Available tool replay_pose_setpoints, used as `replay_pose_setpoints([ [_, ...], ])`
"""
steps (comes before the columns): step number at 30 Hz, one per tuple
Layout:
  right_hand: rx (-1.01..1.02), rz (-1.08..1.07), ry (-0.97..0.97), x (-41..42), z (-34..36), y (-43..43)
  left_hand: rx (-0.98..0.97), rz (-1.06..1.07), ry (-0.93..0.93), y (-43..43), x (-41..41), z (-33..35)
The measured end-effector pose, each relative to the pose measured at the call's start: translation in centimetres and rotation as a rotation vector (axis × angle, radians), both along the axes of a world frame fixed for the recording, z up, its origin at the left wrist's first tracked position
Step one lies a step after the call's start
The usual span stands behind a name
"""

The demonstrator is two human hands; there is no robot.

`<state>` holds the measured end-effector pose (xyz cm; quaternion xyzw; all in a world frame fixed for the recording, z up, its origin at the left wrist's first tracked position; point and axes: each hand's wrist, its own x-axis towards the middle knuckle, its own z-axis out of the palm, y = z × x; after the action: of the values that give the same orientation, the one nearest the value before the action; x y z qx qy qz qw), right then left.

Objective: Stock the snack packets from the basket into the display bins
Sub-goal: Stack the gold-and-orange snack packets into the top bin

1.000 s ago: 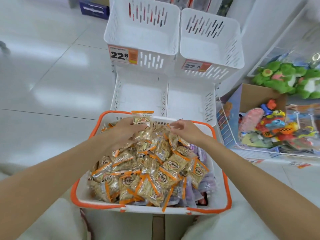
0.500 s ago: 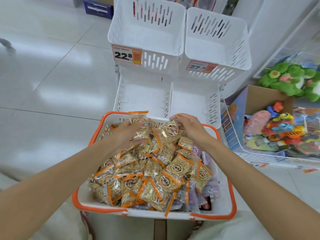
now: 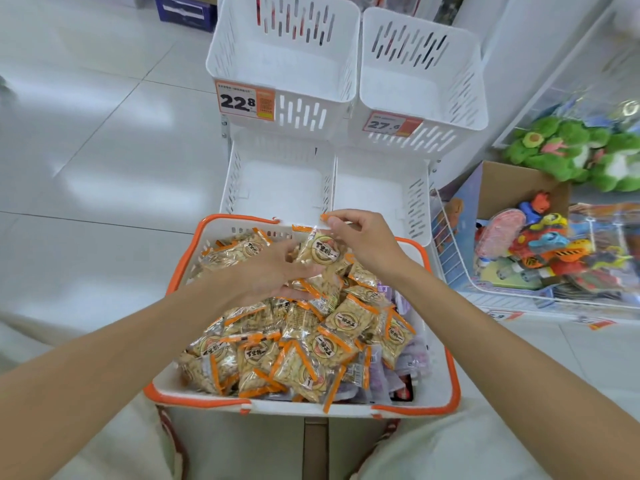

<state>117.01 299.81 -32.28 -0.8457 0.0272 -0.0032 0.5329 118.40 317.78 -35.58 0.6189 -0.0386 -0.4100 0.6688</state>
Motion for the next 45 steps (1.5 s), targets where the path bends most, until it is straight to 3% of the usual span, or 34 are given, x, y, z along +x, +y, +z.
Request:
replay_pose_setpoints([
  [3,-0.081,-0.036,0.125,-0.5,-1.2,-2.6,0.042,0.118,0.033,0.1,0.1,-0.6],
  [7,-0.540,0.233,0.544,-2.6,-6.8,-5.3,0.054,0.232,0.072,0.4,0.2,-1.2],
  [9,-0.791,0.333,0.600,-3.5,-9.2,-5.5,0.072,0.266,0.080,0.3,0.1,-1.3],
  [10,-0.806,0.323,0.588,-3.8,-9.8,-5.5,0.077,0.279,0.088,0.3,0.1,-1.4],
  [15,-0.356,0.148,0.510,-3.7,-7.9,-5.6,0.065,0.337,0.165,0.2,0.1,-1.9],
  [20,0.161,-0.233,0.179,-1.2,-2.8,-4.9,-0.011,0.380,0.197,0.0,0.6,-2.3],
  [23,0.394,-0.305,0.183,-0.2,-1.1,-2.8,-0.130,0.359,0.286,0.1,1.0,-2.5],
  [26,0.283,-0.291,0.235,0.1,-1.5,0.0,-0.235,0.342,0.272,-0.4,0.8,-1.2],
  [29,-0.001,-0.117,0.215,0.3,-1.7,2.2,-0.241,0.304,0.110,-0.6,0.8,0.0],
  [31,-0.044,-0.013,0.219,0.9,-1.1,3.1,-0.188,0.293,-0.003,-0.5,1.1,0.3],
  [33,0.099,0.044,0.298,1.7,-0.3,3.8,-0.138,0.316,-0.055,-0.5,1.9,0.6],
  [36,0.580,0.025,0.365,3.3,1.3,4.6,-0.119,0.306,-0.113,-0.4,3.3,2.1],
  [37,0.646,0.031,0.359,4.0,2.0,4.6,-0.113,0.277,-0.149,-0.3,3.9,2.7],
  [41,0.664,0.123,0.335,7.2,3.9,4.2,0.026,0.002,-0.392,1.3,8.2,5.1],
  [45,0.516,0.198,0.238,11.4,5.8,3.7,0.167,-0.089,-0.552,3.2,13.5,8.4],
])
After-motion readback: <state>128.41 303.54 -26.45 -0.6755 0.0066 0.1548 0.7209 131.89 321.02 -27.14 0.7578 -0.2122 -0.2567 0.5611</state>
